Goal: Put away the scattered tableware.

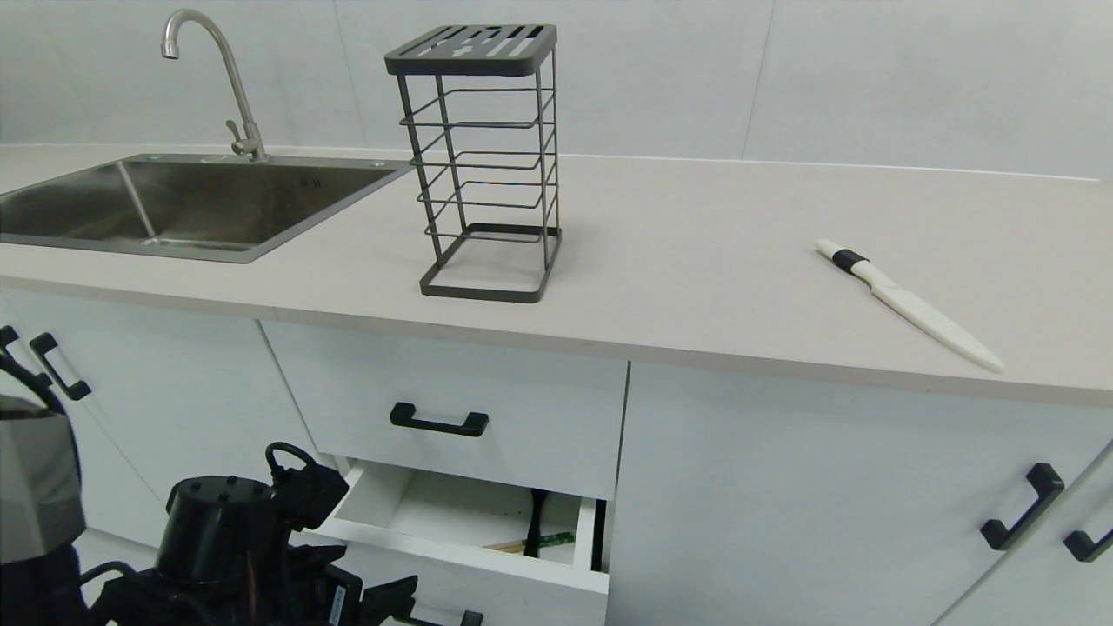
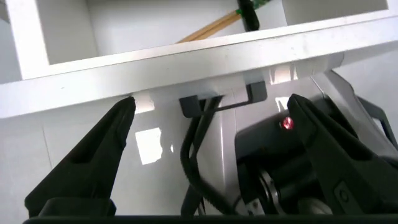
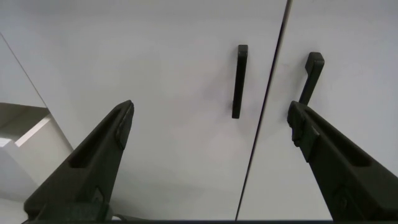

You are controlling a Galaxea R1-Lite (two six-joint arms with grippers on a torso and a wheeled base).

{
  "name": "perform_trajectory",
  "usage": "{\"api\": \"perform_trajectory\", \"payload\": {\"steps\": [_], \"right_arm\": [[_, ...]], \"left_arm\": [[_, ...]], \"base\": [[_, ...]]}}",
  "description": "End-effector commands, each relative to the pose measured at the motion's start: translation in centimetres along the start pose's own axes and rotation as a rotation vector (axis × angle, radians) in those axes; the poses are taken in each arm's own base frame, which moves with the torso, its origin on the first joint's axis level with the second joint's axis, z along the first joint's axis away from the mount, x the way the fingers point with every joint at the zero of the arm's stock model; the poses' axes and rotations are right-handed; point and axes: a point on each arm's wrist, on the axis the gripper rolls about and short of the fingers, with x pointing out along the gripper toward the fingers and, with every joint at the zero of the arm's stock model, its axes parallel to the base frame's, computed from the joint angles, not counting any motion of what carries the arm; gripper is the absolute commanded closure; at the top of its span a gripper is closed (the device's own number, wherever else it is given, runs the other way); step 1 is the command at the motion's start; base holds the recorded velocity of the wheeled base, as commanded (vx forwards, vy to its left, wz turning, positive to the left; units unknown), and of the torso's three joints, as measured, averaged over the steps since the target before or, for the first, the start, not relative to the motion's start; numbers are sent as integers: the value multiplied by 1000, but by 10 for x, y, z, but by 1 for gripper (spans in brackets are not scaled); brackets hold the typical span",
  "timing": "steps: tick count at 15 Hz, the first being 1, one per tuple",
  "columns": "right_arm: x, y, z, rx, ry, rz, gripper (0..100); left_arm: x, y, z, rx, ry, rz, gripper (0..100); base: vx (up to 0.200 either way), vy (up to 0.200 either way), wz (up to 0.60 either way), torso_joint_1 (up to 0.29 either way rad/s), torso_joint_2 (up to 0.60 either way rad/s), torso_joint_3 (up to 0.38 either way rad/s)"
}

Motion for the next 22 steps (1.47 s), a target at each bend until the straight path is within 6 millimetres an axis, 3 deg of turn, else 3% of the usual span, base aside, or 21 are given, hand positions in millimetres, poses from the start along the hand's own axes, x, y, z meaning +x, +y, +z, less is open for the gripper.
{"api": "perform_trajectory", "payload": {"steps": [1,18,22], "right_arm": [[0,0,0,0,1,2,0],[0,0,0,0,1,0,0],[0,0,0,0,1,2,0]], "left_arm": [[19,8,-8,-17,18,15,0],[56,17,31,-6,-187,17,0],[53,18,26,-12,-170,21,0]], "base": [[0,0,0,0,0,0],[0,0,0,0,0,0],[0,0,0,0,0,0]]}}
